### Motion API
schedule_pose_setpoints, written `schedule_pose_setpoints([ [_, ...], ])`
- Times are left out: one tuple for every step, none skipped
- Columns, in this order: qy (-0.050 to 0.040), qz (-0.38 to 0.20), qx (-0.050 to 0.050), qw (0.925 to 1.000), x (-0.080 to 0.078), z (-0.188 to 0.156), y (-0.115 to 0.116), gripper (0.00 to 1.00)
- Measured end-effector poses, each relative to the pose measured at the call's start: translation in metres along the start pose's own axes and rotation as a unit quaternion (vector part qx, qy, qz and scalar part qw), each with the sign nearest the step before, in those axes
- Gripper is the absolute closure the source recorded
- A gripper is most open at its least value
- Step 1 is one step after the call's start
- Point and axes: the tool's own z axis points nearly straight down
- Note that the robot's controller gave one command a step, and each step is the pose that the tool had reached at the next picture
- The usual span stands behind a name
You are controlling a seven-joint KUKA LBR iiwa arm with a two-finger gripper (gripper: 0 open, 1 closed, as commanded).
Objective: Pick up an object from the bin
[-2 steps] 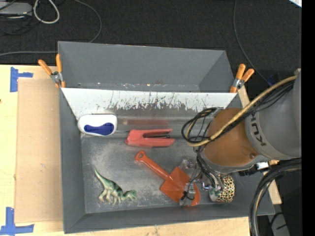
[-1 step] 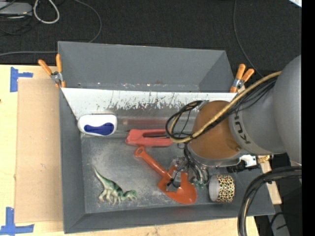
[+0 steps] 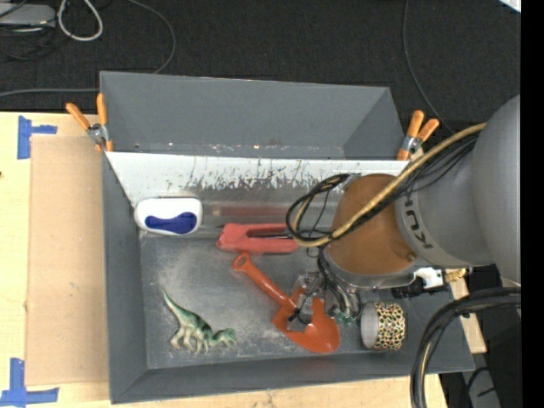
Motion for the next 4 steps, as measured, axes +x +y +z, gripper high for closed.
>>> schedule_pose_setpoints([
  [0.0031, -0.003, 0.001, 1.0000, 0.014, -0.096, -0.009, 1.00],
  [0.0023, 0.002, 0.001, 1.0000, 0.011, -0.014, -0.006, 1.00],
  [0.0016, -0.017, 0.000, 0.9999, 0.010, -0.113, -0.003, 1.00],
  [0.0009, 0.009, 0.000, 1.0000, 0.005, -0.035, 0.000, 1.00],
])
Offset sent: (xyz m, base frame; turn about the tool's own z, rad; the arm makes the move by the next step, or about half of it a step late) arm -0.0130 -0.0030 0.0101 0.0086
